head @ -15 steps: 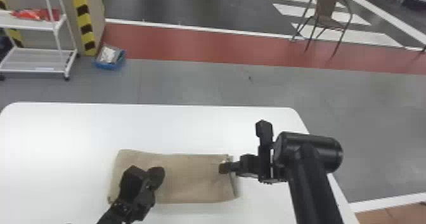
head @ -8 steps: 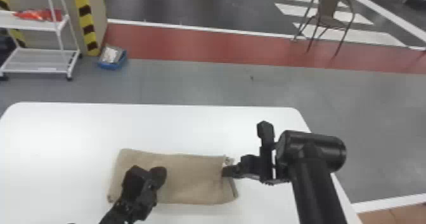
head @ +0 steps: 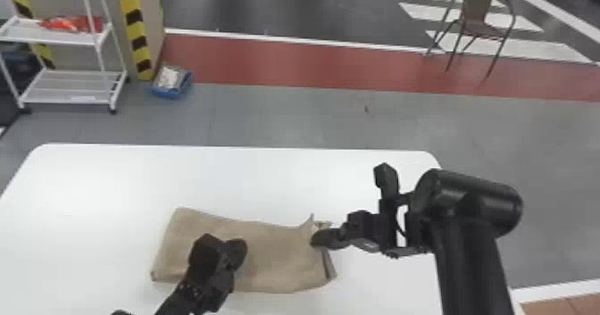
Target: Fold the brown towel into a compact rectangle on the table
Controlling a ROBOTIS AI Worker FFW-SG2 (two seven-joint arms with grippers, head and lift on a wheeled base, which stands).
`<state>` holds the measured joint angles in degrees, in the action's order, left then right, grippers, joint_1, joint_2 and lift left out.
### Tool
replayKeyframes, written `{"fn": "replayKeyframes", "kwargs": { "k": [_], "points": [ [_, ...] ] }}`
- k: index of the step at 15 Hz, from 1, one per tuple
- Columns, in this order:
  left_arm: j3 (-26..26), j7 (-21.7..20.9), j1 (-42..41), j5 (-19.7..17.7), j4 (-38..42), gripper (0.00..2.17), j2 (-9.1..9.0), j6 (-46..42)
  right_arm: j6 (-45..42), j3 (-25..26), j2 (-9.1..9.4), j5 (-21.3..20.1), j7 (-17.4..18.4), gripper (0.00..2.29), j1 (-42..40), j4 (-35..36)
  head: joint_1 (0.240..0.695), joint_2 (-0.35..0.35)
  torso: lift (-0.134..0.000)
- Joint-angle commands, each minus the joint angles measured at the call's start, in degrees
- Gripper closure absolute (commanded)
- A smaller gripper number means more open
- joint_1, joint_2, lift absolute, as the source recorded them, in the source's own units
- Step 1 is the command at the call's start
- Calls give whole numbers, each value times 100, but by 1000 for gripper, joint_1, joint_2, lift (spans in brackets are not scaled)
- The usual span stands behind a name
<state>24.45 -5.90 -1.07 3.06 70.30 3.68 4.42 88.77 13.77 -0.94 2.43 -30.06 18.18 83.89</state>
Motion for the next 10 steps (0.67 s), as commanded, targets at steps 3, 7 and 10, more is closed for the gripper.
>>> {"fn": "replayKeyframes", "kwargs": {
  "k": [3, 7, 10],
  "points": [
    [-37, -52, -183, -16, 335, 1717, 45, 310, 32, 205, -3, 126, 18, 1234, 107, 101, 695, -191, 0],
    [-160, -245, -622, -51, 1434, 1717, 98, 697, 49, 354, -47, 108, 53, 1234, 423, 93, 695, -211, 0],
    [-397, -289, -798, -51, 1751, 1717, 115, 715, 132, 372, -47, 117, 53, 1234, 449, 101, 695, -214, 0]
  ]
}}
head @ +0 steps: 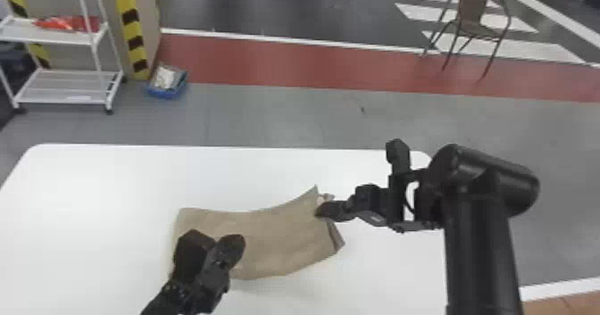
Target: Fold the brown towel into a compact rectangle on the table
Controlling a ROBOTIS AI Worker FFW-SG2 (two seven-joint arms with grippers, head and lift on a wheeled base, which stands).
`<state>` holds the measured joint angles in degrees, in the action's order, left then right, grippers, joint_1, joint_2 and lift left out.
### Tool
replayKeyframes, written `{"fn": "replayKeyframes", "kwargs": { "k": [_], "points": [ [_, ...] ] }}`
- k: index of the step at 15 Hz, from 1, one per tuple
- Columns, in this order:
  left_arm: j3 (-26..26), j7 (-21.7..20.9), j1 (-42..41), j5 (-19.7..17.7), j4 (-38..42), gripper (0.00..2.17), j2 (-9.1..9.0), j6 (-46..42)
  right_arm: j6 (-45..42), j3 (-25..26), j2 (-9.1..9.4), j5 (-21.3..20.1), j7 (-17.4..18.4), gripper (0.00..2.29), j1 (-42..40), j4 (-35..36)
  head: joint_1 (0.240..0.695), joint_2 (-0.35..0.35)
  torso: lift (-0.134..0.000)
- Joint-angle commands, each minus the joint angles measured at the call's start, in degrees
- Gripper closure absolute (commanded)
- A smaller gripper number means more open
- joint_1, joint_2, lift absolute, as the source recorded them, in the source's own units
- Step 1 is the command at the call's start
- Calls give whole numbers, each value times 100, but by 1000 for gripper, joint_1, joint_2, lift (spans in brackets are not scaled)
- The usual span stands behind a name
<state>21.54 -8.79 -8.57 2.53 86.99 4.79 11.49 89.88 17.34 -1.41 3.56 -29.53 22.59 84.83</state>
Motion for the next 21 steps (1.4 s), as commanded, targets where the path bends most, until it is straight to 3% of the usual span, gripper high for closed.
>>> {"fn": "replayKeyframes", "kwargs": {
  "k": [1, 8, 11, 21],
  "points": [
    [-124, 0, -13, 37, 55, 1717, 13, 42, 20, 51, 0, -4, 0, 1234, 18, 7, 695, -211, 0],
    [-45, 97, 453, 134, -938, 1717, -39, -327, 20, 200, -272, 127, -53, 1234, 97, 201, 695, -207, 0],
    [43, 158, 532, 195, -1175, 1717, -66, -397, 20, 156, -272, 250, -44, 1234, 158, 192, 695, -218, 0],
    [105, 176, 558, 186, -1404, 1717, -66, -731, 20, -442, 146, 400, 334, 1234, 439, -133, 695, -159, 0]
  ]
}}
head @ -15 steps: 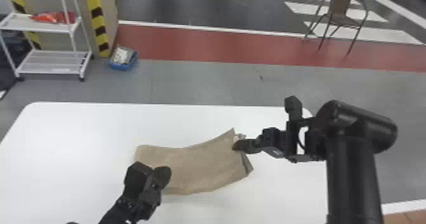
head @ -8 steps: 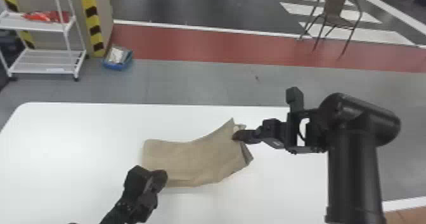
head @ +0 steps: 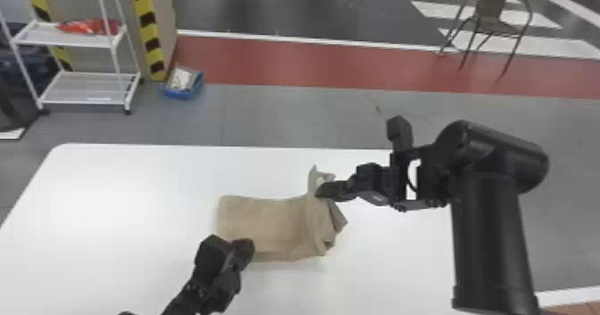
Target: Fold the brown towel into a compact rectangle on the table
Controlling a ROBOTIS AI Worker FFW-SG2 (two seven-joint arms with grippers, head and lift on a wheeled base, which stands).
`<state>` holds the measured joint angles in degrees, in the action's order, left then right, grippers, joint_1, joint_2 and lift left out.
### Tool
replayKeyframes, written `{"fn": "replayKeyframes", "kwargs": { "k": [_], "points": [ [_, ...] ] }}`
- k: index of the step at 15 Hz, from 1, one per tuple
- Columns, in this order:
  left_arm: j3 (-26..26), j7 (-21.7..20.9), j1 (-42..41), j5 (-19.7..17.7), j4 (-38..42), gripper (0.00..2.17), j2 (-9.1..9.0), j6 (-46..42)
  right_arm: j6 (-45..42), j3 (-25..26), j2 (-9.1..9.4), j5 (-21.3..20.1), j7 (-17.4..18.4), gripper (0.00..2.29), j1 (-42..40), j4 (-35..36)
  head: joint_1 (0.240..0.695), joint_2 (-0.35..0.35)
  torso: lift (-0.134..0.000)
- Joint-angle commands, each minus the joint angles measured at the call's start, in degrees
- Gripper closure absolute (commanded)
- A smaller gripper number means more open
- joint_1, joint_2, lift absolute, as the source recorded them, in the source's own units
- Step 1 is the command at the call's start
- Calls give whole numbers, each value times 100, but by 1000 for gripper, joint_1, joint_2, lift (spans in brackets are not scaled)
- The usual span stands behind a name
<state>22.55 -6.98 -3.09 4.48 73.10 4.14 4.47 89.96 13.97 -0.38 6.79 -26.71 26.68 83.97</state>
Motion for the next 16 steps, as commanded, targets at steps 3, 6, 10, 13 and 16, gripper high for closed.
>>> {"fn": "replayKeyframes", "kwargs": {
  "k": [3, 6, 10, 13, 16],
  "points": [
    [4, -50, 10, -44, -24, 1717, 25, -134, 12, -290, 43, 156, 237, 1234, 118, -109, 695, -139, 0],
    [-14, -85, 19, -70, -50, 1717, 43, -187, -756, -483, 43, 314, 501, 1234, 285, -539, 695, -131, 0],
    [4, -85, 72, -70, -226, 1717, 25, -275, -1160, -703, 43, 516, 650, 1234, 381, -750, 695, -112, 0],
    [-32, -14, 107, -105, -305, 1717, 25, -591, -756, -694, 43, 587, 659, 1234, 118, -337, 695, -103, 0],
    [-102, 153, 115, -237, -243, 1700, 60, -767, -70, -448, 43, 718, 650, 1234, -366, 419, 695, -97, 0]
  ]
}}
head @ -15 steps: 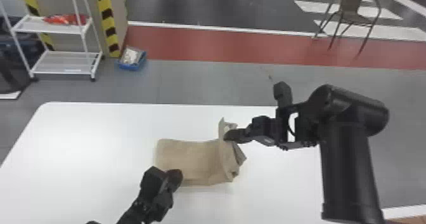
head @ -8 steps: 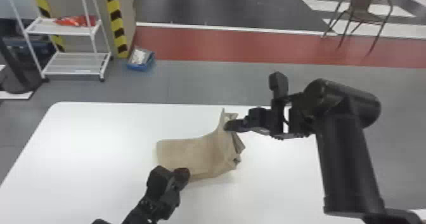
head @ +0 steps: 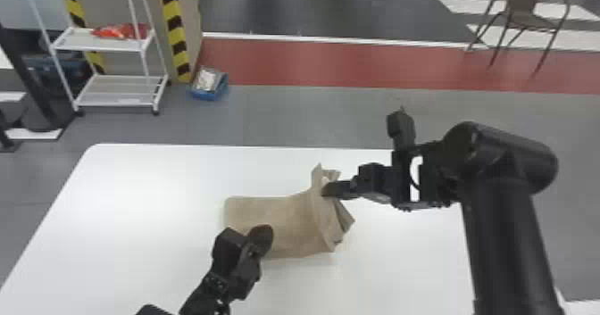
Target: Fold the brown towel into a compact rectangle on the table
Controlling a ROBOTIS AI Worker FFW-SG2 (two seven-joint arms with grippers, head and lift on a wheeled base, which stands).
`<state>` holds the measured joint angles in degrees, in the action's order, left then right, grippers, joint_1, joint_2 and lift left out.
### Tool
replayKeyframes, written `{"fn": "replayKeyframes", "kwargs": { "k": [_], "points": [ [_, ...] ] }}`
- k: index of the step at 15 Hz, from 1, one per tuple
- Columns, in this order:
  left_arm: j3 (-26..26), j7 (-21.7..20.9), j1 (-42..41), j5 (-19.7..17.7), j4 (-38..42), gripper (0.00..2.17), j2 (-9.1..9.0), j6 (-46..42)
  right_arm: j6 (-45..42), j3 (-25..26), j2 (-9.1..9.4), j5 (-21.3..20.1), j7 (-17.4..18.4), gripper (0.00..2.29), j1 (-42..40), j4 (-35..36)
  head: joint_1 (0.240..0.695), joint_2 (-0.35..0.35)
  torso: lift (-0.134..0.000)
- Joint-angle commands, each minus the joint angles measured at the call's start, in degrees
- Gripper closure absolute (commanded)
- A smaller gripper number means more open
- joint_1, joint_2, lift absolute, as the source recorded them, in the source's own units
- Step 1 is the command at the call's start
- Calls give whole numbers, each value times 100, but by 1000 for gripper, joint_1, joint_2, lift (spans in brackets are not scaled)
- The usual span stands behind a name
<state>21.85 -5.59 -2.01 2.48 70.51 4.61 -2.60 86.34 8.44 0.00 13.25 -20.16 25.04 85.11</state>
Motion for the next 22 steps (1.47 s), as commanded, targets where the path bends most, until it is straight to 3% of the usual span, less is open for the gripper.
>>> {"fn": "replayKeyframes", "kwargs": {
  "k": [1, 6, 11, 15, 19, 22],
  "points": [
    [-23, 23, 69, -54, 7, 1700, -4, -60, 374, 219, 5, 161, -15, 1234, -334, 506, 695, -96, 0],
    [249, 75, 280, 139, -424, 1706, -48, -60, 374, 360, 5, 152, -50, 1234, -386, 638, 695, -117, 0],
    [636, 717, 482, 552, -1065, 1710, -75, -482, 374, 360, 5, 328, -111, 1234, -360, 875, 695, -122, 0],
    [733, 691, 473, 587, -1065, 1713, -92, -482, 374, 202, 5, 424, -85, 1234, -237, 911, 695, -127, 0],
    [785, 524, 412, 570, -1021, 1713, -92, -500, 374, -247, 5, 547, 240, 1234, -228, 726, 695, -124, 0],
    [777, 480, 350, 534, -969, 1717, -48, -623, -359, -545, 5, 565, 451, 1234, -140, 304, 695, -115, 0]
  ]
}}
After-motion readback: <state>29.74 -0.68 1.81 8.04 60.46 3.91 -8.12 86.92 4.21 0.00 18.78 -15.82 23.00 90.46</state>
